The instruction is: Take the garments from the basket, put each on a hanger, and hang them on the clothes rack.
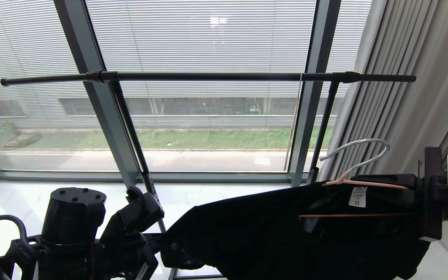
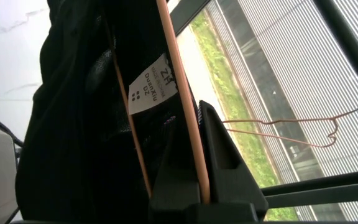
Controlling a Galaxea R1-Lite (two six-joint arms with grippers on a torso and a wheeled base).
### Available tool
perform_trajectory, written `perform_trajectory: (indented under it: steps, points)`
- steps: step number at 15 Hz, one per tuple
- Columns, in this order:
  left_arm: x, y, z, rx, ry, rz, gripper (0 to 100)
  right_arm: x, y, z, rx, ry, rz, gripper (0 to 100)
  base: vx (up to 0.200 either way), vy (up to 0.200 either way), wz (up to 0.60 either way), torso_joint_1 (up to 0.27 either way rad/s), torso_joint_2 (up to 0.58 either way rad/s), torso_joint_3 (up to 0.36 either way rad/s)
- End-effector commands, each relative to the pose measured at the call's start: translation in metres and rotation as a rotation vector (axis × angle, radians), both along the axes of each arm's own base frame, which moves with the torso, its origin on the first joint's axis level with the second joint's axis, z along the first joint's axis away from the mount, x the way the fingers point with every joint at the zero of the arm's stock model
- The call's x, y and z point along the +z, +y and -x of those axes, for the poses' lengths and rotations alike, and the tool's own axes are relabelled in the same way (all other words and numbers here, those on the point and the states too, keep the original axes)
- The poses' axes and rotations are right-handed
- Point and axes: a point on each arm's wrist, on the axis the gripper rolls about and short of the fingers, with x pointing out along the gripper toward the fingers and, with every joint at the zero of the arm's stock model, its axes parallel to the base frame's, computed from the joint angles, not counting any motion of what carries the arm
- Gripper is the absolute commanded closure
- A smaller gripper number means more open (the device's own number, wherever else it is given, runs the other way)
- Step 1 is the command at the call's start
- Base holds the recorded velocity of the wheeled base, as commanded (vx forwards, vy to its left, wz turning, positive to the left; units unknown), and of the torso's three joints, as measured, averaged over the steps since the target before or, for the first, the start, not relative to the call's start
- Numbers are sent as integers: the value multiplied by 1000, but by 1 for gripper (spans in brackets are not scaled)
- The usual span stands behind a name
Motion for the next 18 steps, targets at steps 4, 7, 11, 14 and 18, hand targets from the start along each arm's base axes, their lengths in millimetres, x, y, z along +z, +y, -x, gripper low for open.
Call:
perform_trajectory:
  steps: [4,7,11,14,18]
  points:
    - [6,3,1,29,-24,14,0,-6,-2,4,-24,66,-21,100,0,0,0,0,0,0]
    - [15,24,2,231,-25,82,0,-13,-11,10,-116,176,-76,100,0,0,0,0,0,0]
    - [29,46,-1,613,-111,63,0,-37,-3,5,-246,374,-78,100,0,0,0,0,0,0]
    - [39,54,5,713,-184,48,0,-49,42,-11,-382,591,-149,100,0,0,0,0,0,0]
    - [43,57,10,776,-226,32,0,-57,106,-37,-549,632,-313,100,0,0,0,0,0,0]
